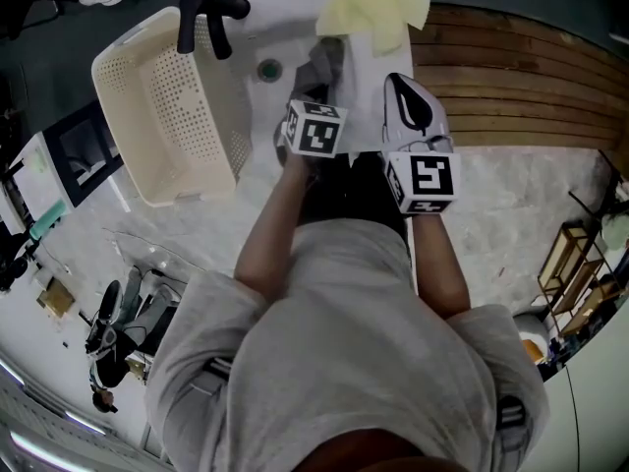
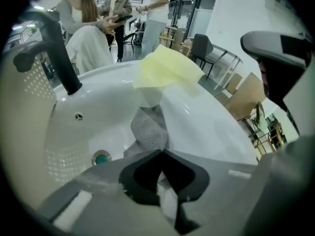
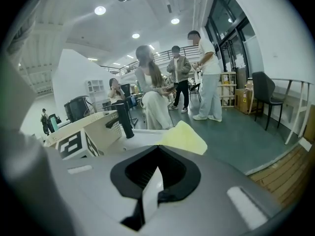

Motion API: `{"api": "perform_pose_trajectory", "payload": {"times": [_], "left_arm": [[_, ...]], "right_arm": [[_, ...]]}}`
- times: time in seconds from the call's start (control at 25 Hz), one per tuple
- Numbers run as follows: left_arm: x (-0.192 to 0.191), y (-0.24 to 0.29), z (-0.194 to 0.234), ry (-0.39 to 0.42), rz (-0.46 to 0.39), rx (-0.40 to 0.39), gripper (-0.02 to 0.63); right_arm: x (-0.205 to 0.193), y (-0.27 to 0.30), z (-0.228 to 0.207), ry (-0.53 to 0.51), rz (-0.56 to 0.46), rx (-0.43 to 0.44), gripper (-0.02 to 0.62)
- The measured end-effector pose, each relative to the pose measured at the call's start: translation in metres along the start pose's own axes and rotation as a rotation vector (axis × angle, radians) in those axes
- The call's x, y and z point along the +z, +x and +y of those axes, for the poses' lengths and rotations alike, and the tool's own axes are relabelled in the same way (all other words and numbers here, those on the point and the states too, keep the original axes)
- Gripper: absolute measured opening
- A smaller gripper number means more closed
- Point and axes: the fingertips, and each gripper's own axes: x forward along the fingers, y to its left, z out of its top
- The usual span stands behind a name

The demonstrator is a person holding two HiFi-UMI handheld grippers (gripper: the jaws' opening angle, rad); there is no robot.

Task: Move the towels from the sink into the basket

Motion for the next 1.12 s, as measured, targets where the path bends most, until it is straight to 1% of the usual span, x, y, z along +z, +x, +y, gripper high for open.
{"api": "perform_pose_trajectory", "payload": {"times": [0.24,0.48,0.76,0.96,1.12], "left_arm": [[0.015,-0.037,0.004,-0.045,-0.098,0.037,0.025],[0.036,-0.084,0.005,-0.085,-0.236,0.084,0.023],[0.044,-0.142,0.006,-0.093,-0.377,0.139,0.023],[0.053,-0.186,0.003,-0.075,-0.472,0.176,0.023],[0.057,-0.209,0.002,-0.079,-0.538,0.193,0.023]], "right_arm": [[0.009,0.000,0.021,-0.037,-0.012,0.057,0.006],[0.022,0.001,0.046,-0.089,-0.039,0.127,0.006],[0.035,-0.016,0.081,-0.138,-0.069,0.191,0.006],[0.043,-0.030,0.100,-0.170,-0.084,0.221,0.006],[0.056,-0.037,0.113,-0.192,-0.122,0.244,0.006]]}}
